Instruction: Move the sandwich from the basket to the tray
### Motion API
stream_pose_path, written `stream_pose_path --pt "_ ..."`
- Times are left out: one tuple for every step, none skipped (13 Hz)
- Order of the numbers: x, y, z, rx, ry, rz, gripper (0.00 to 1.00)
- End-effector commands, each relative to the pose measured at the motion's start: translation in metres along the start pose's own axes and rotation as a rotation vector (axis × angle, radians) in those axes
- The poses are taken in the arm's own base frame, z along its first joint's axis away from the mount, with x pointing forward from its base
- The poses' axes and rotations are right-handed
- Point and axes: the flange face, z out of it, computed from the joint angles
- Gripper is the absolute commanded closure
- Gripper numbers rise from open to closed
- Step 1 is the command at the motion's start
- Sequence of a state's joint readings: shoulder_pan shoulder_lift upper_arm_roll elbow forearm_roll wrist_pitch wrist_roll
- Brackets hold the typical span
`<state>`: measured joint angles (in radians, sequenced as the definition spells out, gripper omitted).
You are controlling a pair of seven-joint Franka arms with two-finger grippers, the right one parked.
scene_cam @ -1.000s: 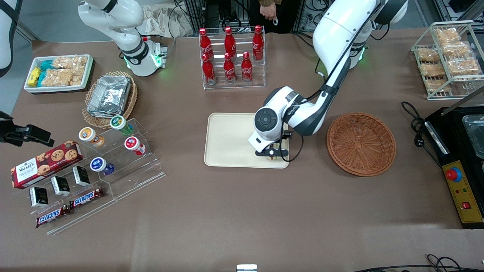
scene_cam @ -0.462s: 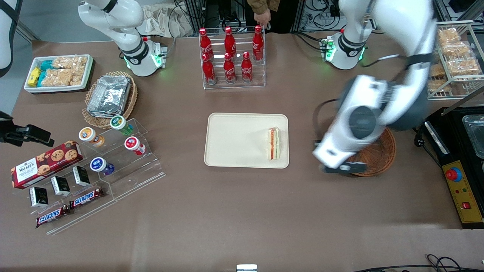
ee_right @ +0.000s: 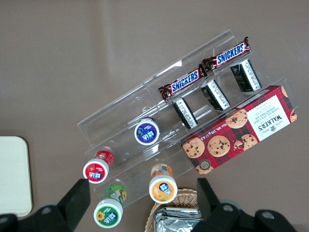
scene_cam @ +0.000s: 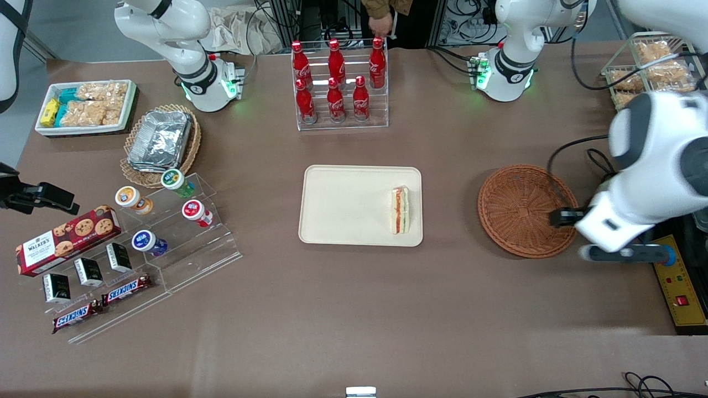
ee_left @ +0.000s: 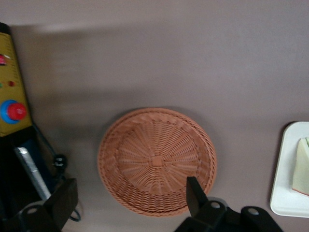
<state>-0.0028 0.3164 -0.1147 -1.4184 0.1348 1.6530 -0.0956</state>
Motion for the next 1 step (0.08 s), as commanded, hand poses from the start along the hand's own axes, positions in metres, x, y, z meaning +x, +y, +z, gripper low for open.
stream_pose_path --pt "0.0006 -0.0112 -0.0416 -0.010 0.047 0.008 0.00"
